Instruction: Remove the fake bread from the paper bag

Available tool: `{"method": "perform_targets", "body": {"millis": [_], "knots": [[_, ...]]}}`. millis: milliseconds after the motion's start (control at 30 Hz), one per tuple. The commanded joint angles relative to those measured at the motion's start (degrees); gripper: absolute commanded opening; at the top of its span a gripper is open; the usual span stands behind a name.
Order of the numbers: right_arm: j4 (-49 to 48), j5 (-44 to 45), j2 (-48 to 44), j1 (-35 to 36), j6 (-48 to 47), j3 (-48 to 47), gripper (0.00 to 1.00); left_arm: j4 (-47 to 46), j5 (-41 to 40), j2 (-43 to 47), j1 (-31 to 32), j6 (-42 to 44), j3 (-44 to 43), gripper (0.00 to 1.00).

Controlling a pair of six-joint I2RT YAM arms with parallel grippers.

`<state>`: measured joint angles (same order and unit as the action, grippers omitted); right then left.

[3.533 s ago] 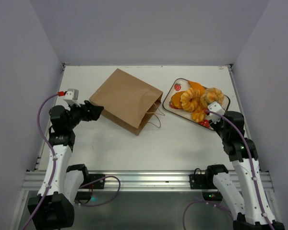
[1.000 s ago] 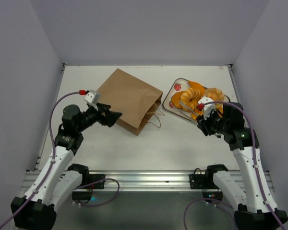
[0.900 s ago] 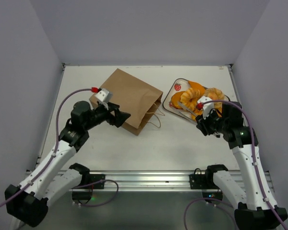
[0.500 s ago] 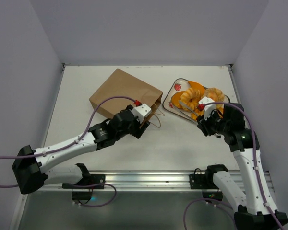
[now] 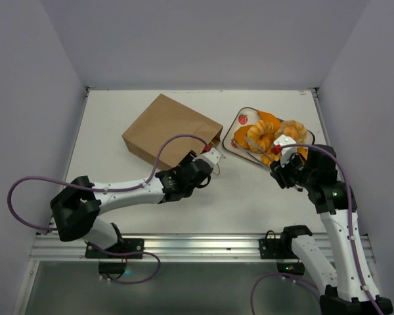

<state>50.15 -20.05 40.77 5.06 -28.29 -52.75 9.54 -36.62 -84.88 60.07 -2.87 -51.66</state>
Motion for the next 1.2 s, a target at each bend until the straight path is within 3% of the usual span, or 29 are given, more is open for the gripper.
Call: {"method": "perform_targets", "body": {"millis": [0, 100, 167, 333, 433, 600, 733, 867, 1067, 1167], "knots": [[-2.3, 0.6, -0.9, -0.2, 1.1, 0.4, 0.42, -6.4, -11.9, -3.7, 0.4, -2.9, -3.6, 0.54], [-2.3, 0.5, -1.6, -0.3, 1.2, 0.4, 0.42, -8.0, -15.8, -7.0, 0.5, -2.8, -4.5, 0.5], [-2.2, 0.5, -1.8, -0.2, 1.3, 0.5, 0.42, -9.3, -17.8, -7.9, 0.5, -1.2, -4.6, 0.41], [-2.3, 0.7, -2.5, -0.3, 1.3, 0.7, 0.42, -14.2, -18.7, -7.8, 0.2, 3.4, -5.1, 0.08], [-2.2, 0.9, -2.9, -0.3, 1.3, 0.7, 0.42, -14.2, -18.1, -6.9, -0.2, 6.4, -5.7, 0.0], [-2.2, 0.9, -3.6, -0.5, 1.4, 0.8, 0.42, -13.1, -14.2, -2.7, -2.7, 10.3, -7.0, 0.0], [-2.2, 0.8, -4.4, -0.5, 1.4, 0.7, 0.42, -7.0, -5.6, 3.7, -12.7, 10.6, -12.2, 0.0], [-2.2, 0.8, -4.9, -0.6, 1.6, 0.5, 0.42, -3.1, 3.5, 8.1, -22.4, 9.5, -22.8, 0.0], [-2.2, 0.6, -5.2, -0.8, 1.6, 0.5, 0.42, 6.1, 16.4, 4.0, -34.4, 3.0, -41.1, 0.0], [-2.2, 0.5, -5.7, -0.8, 1.6, 0.9, 0.42, 9.0, 24.7, 0.7, -40.5, -5.0, -44.7, 0.0]]}}
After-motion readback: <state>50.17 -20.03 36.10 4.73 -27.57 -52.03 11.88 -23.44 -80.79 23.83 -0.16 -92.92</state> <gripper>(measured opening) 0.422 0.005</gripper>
